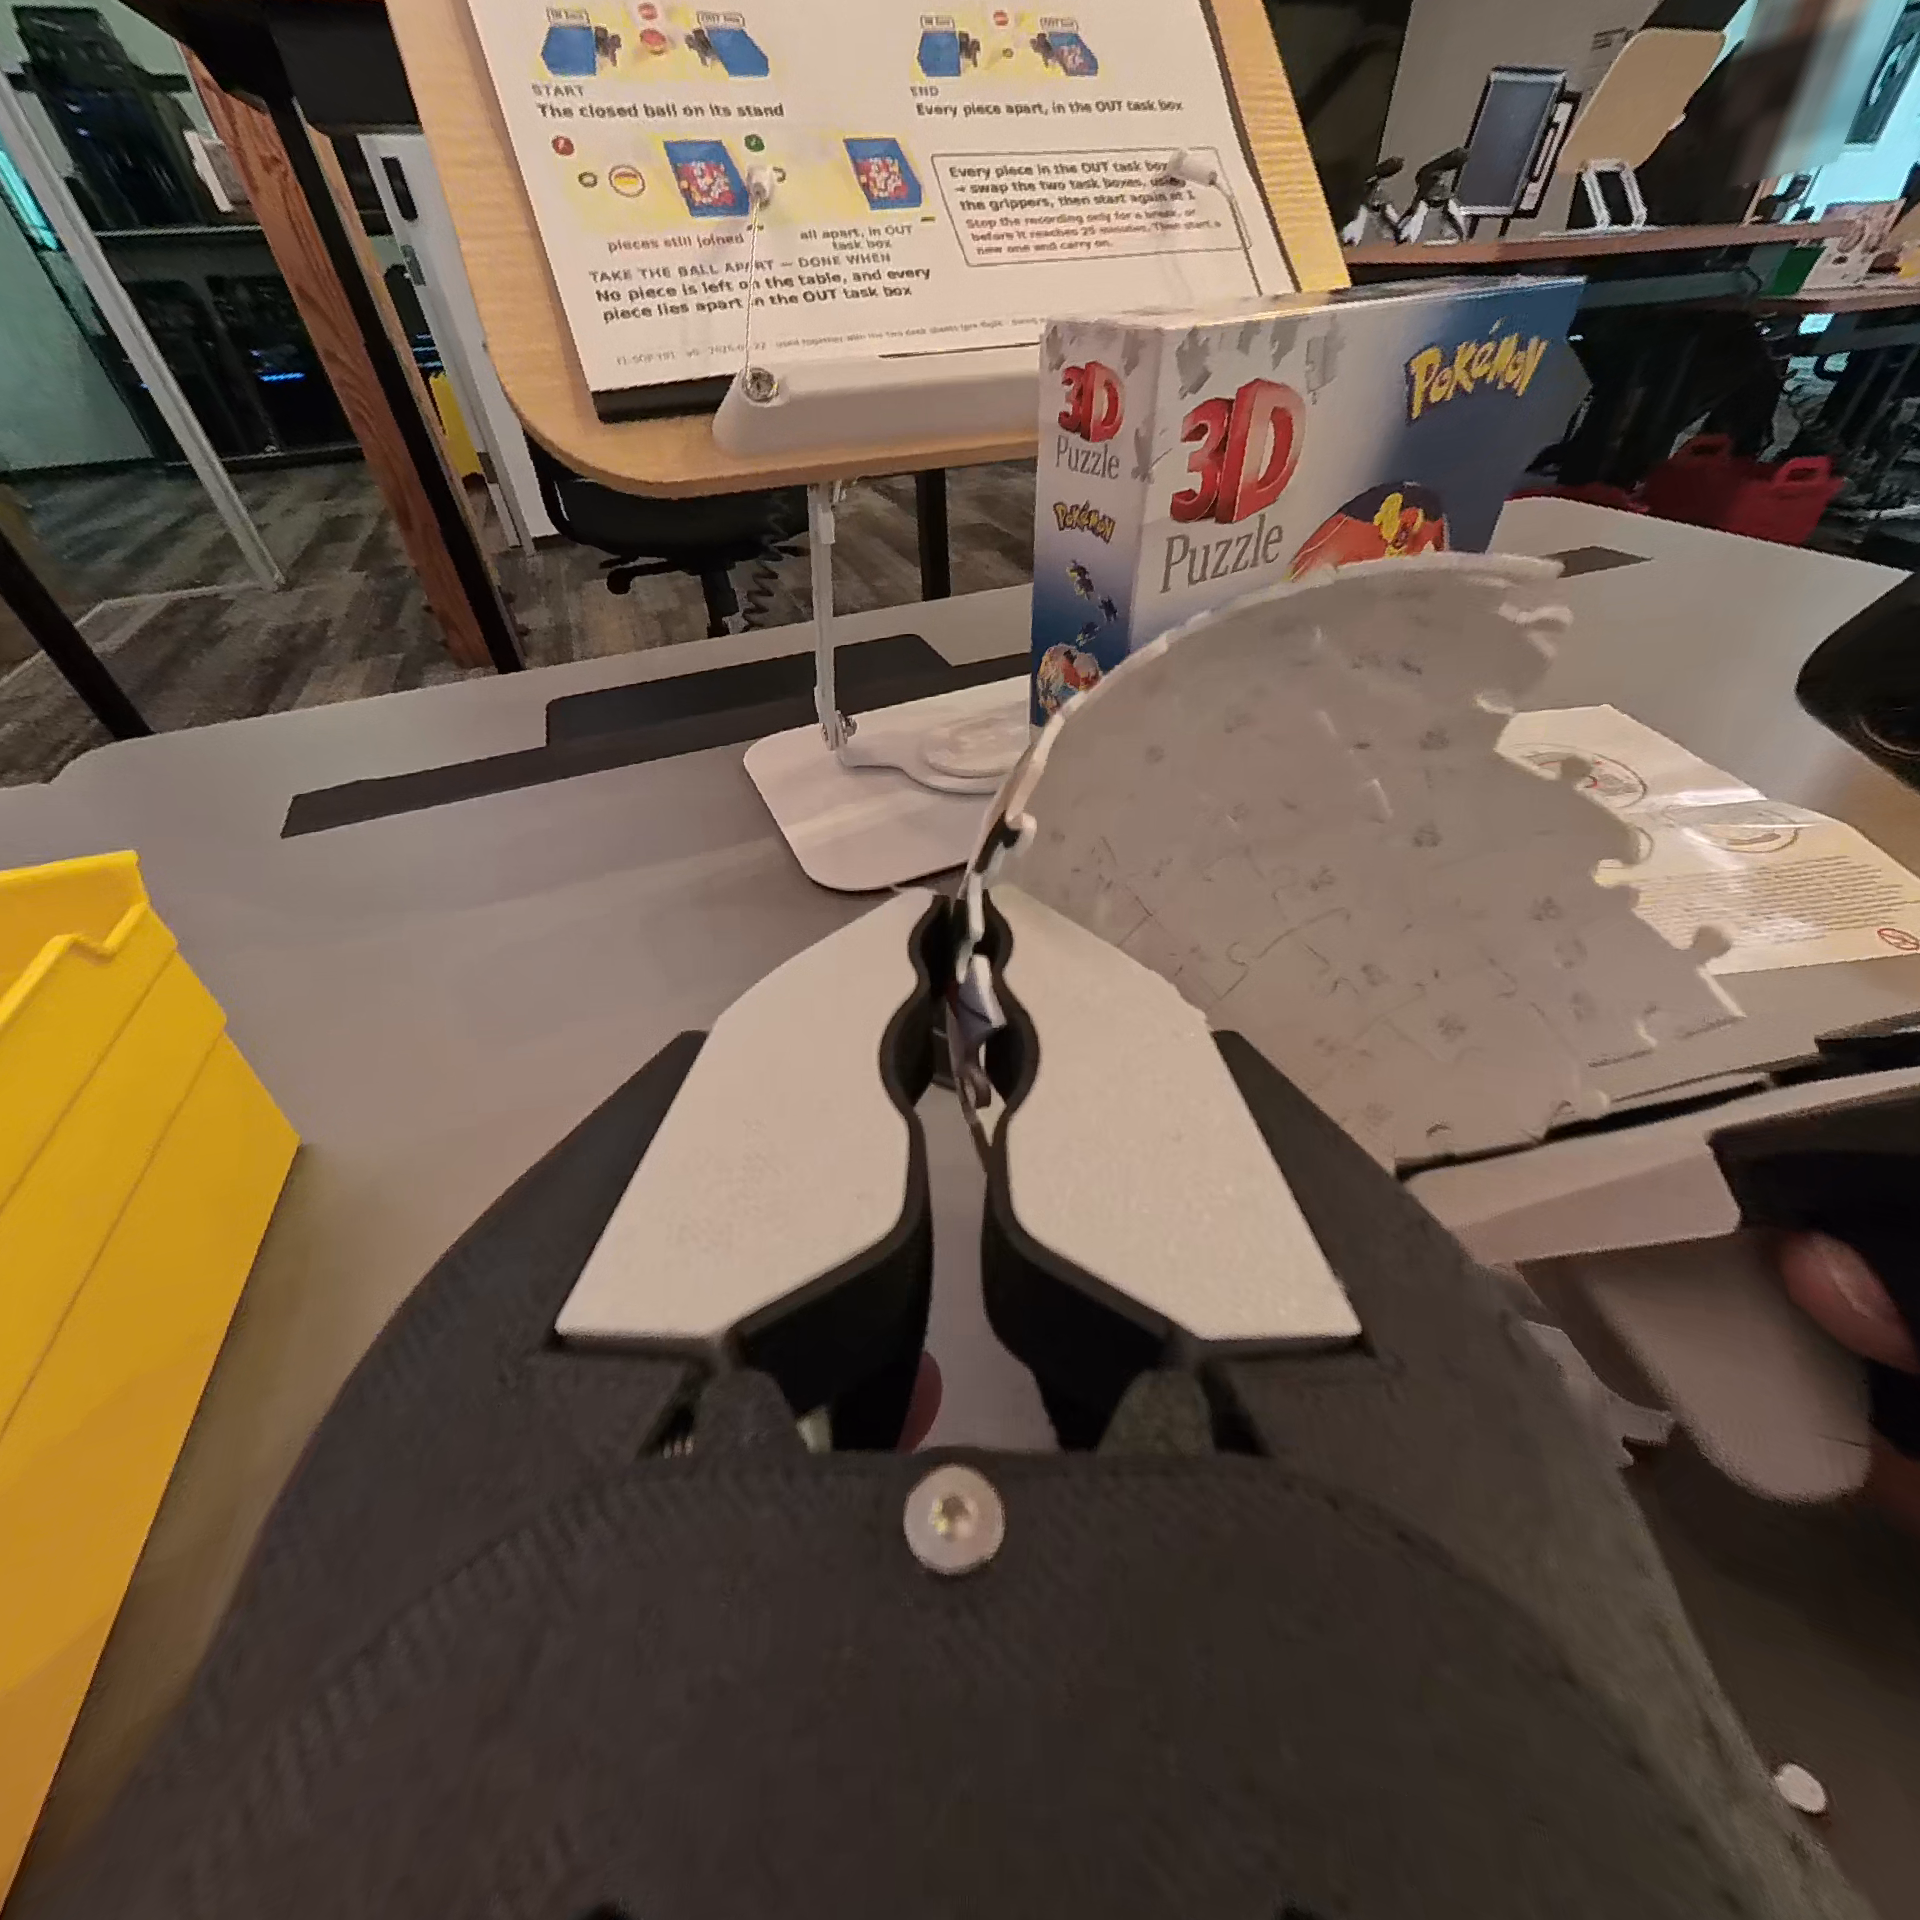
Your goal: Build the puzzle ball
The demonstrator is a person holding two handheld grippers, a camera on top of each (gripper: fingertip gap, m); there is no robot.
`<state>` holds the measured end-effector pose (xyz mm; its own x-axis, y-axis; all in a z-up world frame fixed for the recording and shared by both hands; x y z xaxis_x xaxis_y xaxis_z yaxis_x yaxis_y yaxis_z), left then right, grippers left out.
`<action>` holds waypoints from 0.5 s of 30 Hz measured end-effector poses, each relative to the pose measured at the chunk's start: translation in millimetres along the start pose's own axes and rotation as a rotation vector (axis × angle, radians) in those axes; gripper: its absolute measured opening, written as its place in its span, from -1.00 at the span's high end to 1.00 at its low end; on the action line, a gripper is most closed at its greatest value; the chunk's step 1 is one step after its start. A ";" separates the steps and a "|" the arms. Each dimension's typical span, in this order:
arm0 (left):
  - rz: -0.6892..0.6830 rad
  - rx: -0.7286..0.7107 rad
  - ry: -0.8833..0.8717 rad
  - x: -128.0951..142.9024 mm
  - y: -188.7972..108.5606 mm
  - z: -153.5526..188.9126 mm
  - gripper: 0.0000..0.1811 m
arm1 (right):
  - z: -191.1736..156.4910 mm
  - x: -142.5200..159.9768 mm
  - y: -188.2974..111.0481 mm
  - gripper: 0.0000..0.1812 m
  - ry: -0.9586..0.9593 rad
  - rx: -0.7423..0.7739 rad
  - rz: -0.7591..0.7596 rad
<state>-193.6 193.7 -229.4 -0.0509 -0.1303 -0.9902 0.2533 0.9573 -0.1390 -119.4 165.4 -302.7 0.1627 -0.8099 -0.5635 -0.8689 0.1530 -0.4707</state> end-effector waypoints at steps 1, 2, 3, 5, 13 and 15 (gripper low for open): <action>0.006 0.000 0.002 -1.3 -0.1 0.9 0.96 | 1.3 -1.7 0.0 0.77 -0.001 0.010 0.015; 0.010 -0.001 0.003 -2.2 -0.1 1.6 0.96 | 1.9 -3.2 -0.2 0.79 0.000 0.013 0.026; 0.012 0.000 0.004 -2.7 0.1 2.5 0.96 | 2.1 -5.1 -0.7 0.83 0.006 0.012 0.039; 0.018 0.003 0.006 -2.9 0.6 3.9 0.96 | 4.1 -8.0 -1.8 0.89 0.004 0.020 0.059; 0.026 0.010 0.005 -2.5 0.9 5.5 0.94 | 11.5 -16.8 -4.0 0.93 -0.018 0.070 0.109; 0.023 0.014 0.007 -2.5 1.1 6.3 0.94 | 14.2 -18.9 -5.1 0.94 -0.023 0.082 0.114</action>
<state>-187.1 193.5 -227.2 -0.0517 -0.1064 -0.9930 0.2676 0.9565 -0.1164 -111.4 187.9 -299.3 0.0762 -0.7716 -0.6315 -0.8412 0.2903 -0.4562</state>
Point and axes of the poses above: each gripper's, where its closed fingertips meet, y out along the fingers, x out of its underside, z = x × y across the jaws, the point moved 1 cm from there along -y, back along the fingers, and after that the axes turned 10 degrees about x, right-handed, at the moved point
